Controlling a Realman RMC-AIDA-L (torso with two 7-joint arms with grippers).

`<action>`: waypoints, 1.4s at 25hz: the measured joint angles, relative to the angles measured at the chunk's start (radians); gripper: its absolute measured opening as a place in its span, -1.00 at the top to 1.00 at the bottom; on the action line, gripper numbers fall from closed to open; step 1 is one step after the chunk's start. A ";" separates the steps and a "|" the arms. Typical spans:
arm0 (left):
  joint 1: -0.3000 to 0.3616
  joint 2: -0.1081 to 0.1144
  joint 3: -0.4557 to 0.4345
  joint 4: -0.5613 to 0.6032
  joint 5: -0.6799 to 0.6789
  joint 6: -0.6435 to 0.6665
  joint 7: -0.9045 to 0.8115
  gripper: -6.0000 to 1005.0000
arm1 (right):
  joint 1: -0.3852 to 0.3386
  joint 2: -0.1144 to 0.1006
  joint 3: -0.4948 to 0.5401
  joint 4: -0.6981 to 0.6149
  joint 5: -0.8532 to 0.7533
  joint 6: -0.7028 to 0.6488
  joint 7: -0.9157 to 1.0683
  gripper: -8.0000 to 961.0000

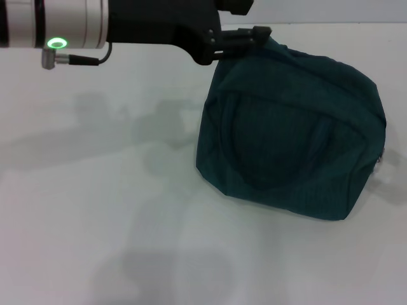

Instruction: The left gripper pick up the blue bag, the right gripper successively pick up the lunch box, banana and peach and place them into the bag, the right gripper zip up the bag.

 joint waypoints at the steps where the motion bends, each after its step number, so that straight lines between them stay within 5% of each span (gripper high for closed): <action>1: 0.005 0.000 -0.001 0.000 0.000 0.000 0.003 -0.11 | 0.001 0.006 0.011 -0.023 0.000 -0.038 -0.017 -0.53; 11: 0.007 0.004 -0.069 -0.146 -0.036 0.056 0.061 -0.14 | 0.093 0.017 0.016 -0.117 -0.017 -0.182 -0.113 -0.54; 17: 0.028 0.004 -0.189 -0.358 -0.215 0.109 0.276 -0.17 | 0.159 0.007 0.014 -0.137 -0.046 -0.157 -0.075 -0.55; 19: 0.041 0.005 -0.213 -0.441 -0.289 0.125 0.363 -0.31 | 0.170 0.008 0.014 -0.157 -0.062 -0.144 -0.069 -0.56; 28: 0.049 0.002 -0.252 -0.631 -0.358 0.275 0.597 -0.78 | 0.189 0.033 0.014 -0.248 -0.085 -0.100 -0.078 -0.56; 35: 0.041 0.008 -0.253 -0.722 -0.374 0.309 0.672 -0.78 | 0.211 0.080 0.010 -0.289 -0.166 -0.091 -0.142 -0.67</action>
